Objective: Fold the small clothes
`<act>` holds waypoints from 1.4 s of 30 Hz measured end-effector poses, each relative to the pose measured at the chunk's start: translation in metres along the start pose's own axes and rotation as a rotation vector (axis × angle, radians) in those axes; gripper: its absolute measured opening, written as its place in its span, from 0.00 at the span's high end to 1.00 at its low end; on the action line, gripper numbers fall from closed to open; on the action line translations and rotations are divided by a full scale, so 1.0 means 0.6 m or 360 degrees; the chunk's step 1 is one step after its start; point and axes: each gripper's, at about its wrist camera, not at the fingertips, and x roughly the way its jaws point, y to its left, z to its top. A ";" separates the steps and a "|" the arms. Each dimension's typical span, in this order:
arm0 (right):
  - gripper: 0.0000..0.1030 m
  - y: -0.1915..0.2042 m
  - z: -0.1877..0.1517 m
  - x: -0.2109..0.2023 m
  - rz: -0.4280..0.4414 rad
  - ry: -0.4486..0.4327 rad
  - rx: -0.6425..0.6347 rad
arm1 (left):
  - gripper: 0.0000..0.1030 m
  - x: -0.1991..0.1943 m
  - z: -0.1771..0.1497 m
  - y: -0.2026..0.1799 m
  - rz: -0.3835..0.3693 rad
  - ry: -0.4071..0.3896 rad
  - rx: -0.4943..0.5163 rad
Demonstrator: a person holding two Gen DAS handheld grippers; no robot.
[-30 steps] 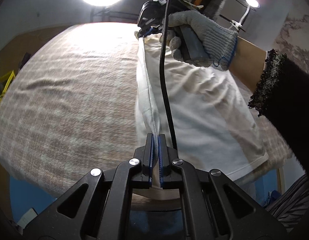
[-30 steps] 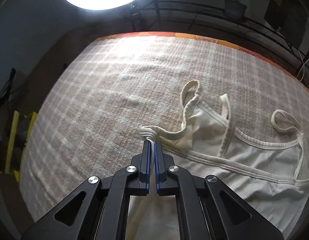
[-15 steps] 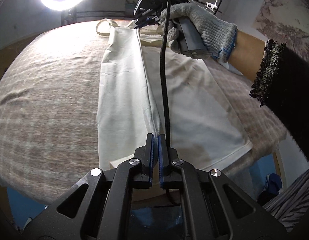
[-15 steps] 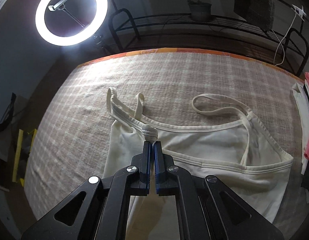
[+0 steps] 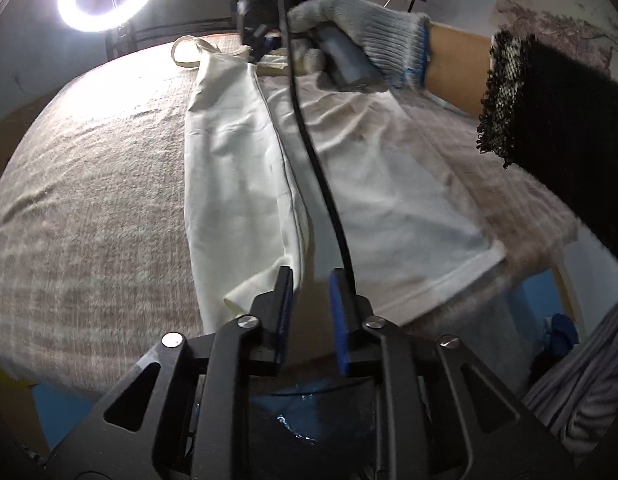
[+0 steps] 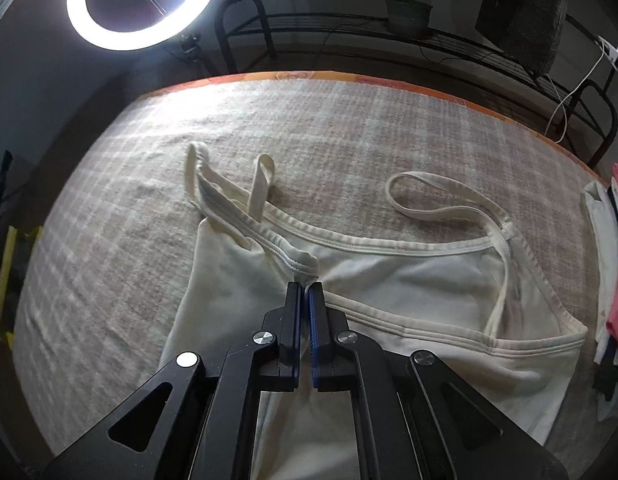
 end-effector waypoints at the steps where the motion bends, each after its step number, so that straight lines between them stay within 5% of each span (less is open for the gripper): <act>1: 0.97 -0.012 -0.004 -0.005 -0.0028 0.0018 0.0009 | 0.81 -0.009 -0.003 0.004 -0.0008 -0.0010 0.0006; 10: 0.92 -0.144 -0.046 -0.146 0.0155 -0.0203 0.0228 | 0.73 -0.062 -0.021 0.039 0.0023 -0.0170 -0.0012; 14: 0.71 -0.192 -0.077 -0.194 0.0149 -0.0295 0.0262 | 0.73 -0.037 -0.023 0.048 0.0061 -0.0134 -0.0051; 23: 0.70 -0.305 -0.135 -0.230 0.0206 -0.0333 0.0421 | 0.73 0.039 -0.043 -0.018 0.0161 -0.0042 0.0180; 29: 0.70 -0.347 -0.173 -0.253 0.0212 -0.0332 0.0372 | 0.73 0.044 -0.047 -0.039 0.0237 -0.0106 0.0229; 35: 0.64 -0.390 -0.204 -0.258 0.0302 -0.0296 0.0335 | 0.73 0.038 -0.024 -0.094 0.0060 -0.0183 0.0184; 42: 0.57 -0.407 -0.224 -0.260 0.0341 -0.0283 0.0225 | 0.73 0.090 0.009 -0.193 -0.0199 -0.0121 0.0190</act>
